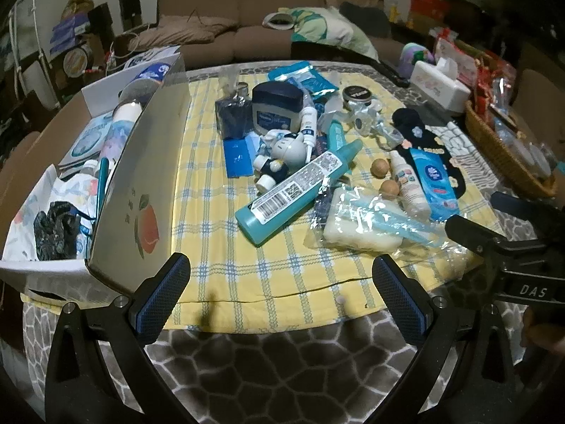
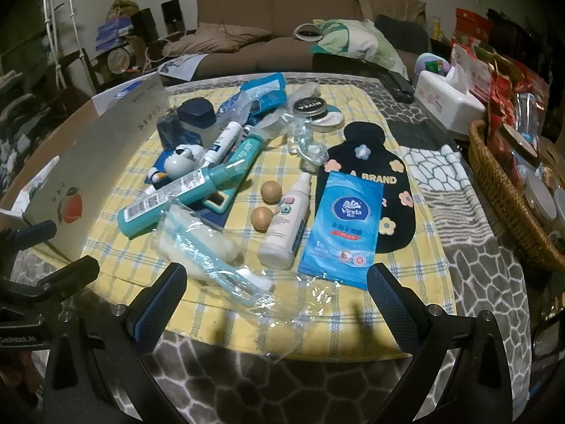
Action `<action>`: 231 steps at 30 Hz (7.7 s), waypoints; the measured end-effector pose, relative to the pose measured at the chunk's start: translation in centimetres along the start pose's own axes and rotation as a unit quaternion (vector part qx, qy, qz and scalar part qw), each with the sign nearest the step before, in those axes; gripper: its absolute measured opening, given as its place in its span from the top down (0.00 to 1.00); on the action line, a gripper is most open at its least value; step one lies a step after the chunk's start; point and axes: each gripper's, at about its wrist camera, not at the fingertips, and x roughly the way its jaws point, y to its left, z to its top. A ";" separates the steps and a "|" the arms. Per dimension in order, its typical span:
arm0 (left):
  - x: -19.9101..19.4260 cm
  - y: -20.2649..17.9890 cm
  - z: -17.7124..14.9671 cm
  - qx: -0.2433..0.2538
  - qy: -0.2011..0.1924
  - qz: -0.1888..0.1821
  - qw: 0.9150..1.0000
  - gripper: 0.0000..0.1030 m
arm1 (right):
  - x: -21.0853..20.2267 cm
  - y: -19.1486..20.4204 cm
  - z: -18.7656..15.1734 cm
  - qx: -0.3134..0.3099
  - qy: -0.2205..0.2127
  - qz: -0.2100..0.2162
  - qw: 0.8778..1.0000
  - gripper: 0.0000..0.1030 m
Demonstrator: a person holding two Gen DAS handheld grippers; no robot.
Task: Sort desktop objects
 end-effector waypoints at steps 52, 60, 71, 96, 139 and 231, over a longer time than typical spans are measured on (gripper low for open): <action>12.4 0.7 4.1 0.086 0.066 -0.032 0.994 0.42 | 7.9 -4.9 7.8 0.134 0.023 0.174 0.975 0.25; 13.0 0.7 4.9 0.079 0.068 -0.049 0.993 0.49 | 9.9 -2.6 8.8 0.115 0.045 0.183 0.975 0.28; 9.8 1.9 2.0 -0.022 0.113 -0.136 0.984 0.69 | 10.0 -0.3 9.2 0.092 0.071 0.215 0.970 0.28; 2.7 6.9 6.0 -0.107 -0.003 -0.198 0.974 0.69 | 15.5 4.6 13.6 0.039 0.108 0.136 0.984 0.64; -5.1 25.4 8.1 -0.075 -0.010 -0.058 0.995 0.70 | 2.7 20.2 14.2 -0.059 0.053 0.247 0.966 0.88; 5.2 17.2 13.1 0.104 0.234 -0.065 0.965 0.69 | 0.4 18.4 10.8 -0.028 0.060 0.303 0.951 0.79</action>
